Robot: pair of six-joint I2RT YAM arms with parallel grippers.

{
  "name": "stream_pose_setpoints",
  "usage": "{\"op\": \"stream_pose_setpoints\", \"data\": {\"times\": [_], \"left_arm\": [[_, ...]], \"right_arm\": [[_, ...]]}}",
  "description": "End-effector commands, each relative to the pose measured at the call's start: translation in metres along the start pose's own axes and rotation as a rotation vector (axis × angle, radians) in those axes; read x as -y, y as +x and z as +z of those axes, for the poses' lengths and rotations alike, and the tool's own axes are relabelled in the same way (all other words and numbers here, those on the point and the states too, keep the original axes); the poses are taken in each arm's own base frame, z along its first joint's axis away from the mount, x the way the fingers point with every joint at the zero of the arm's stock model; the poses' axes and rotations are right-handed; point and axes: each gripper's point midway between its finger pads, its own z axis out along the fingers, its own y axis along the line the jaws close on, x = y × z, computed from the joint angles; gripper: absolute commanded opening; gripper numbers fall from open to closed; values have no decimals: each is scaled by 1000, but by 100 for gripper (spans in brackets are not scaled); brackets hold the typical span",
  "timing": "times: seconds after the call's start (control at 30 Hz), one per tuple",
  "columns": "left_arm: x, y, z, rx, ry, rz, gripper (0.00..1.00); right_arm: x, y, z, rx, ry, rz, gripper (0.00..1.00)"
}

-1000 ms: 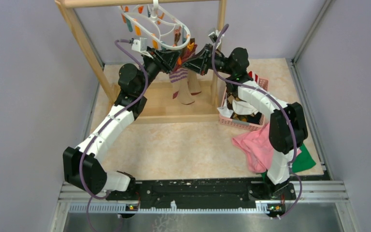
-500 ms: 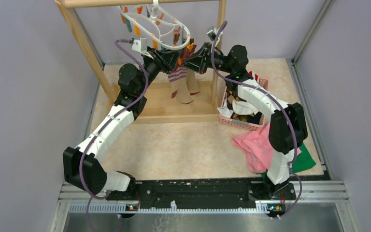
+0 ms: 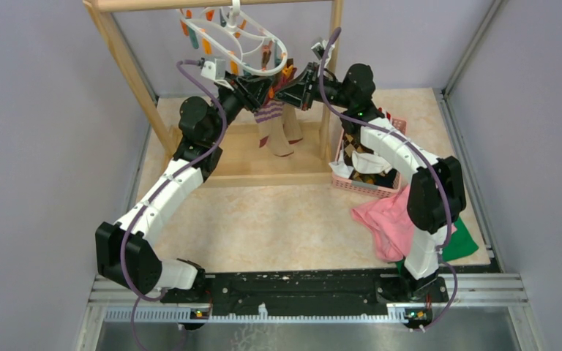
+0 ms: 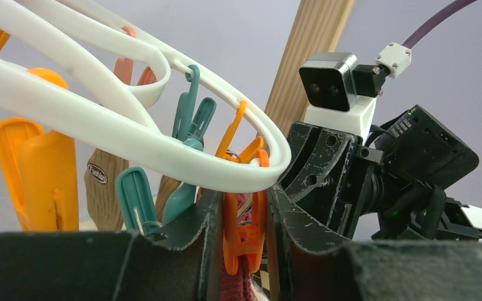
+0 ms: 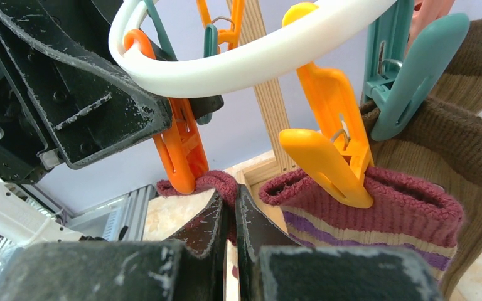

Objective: Clip the socks to the hanger
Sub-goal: Clamp the sock onto the hanger.

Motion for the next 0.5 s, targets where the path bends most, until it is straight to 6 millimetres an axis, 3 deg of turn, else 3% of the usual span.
{"op": "stream_pose_setpoints", "data": {"times": [0.0,0.47], "left_arm": [[8,-10,-3,34,44,77,18],[4,-11,-6,36,39,211,18]], "right_arm": [[-37,-42,3,59,-54,-88,0],[-47,-44,1,49,-95,-95,0]]}}
